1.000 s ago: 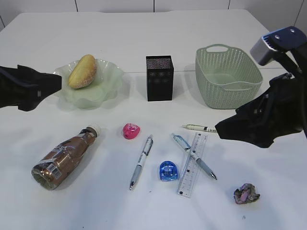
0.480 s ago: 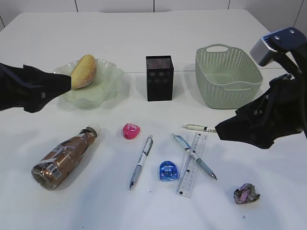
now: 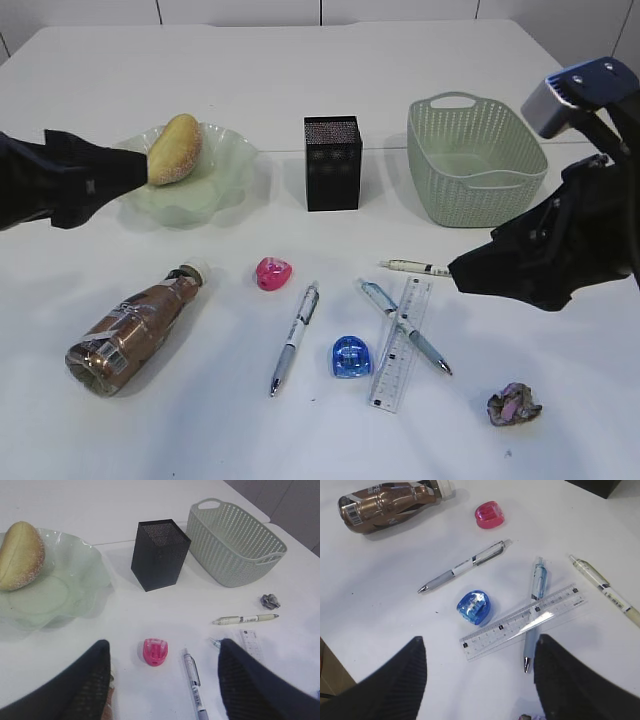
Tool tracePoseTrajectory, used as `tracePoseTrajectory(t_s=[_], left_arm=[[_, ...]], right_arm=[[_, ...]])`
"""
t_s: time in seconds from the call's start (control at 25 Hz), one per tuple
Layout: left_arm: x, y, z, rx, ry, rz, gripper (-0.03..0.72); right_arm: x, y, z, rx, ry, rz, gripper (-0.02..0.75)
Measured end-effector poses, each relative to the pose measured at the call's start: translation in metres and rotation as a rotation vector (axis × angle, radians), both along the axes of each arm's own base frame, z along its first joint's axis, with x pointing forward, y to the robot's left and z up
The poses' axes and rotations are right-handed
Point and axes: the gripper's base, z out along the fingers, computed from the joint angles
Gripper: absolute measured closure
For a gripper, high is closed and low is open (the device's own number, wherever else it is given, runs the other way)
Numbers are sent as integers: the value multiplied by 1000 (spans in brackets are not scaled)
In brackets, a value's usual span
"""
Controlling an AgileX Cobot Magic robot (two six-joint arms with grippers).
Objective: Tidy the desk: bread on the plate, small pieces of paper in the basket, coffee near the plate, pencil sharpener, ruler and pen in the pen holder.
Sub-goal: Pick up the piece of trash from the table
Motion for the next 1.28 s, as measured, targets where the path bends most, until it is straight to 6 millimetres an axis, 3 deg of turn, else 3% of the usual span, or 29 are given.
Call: tracePoseTrajectory(t_s=[0.28, 0.68, 0.88, 1.04, 1.28], left_arm=[[1, 1, -1, 47, -16, -11, 211], [-1, 2, -5, 821, -387, -410, 220], [0, 3, -6, 1066, -501, -520, 276], [2, 4, -3, 1134, -541, -535, 318], [5, 2, 20, 1145, -614, -508, 379]], right_arm=[[0, 0, 0, 0, 0, 0, 215], [0, 0, 0, 0, 1, 1, 215], [0, 0, 0, 0, 1, 1, 215], [0, 0, 0, 0, 1, 1, 215], [0, 0, 0, 0, 1, 1, 215]])
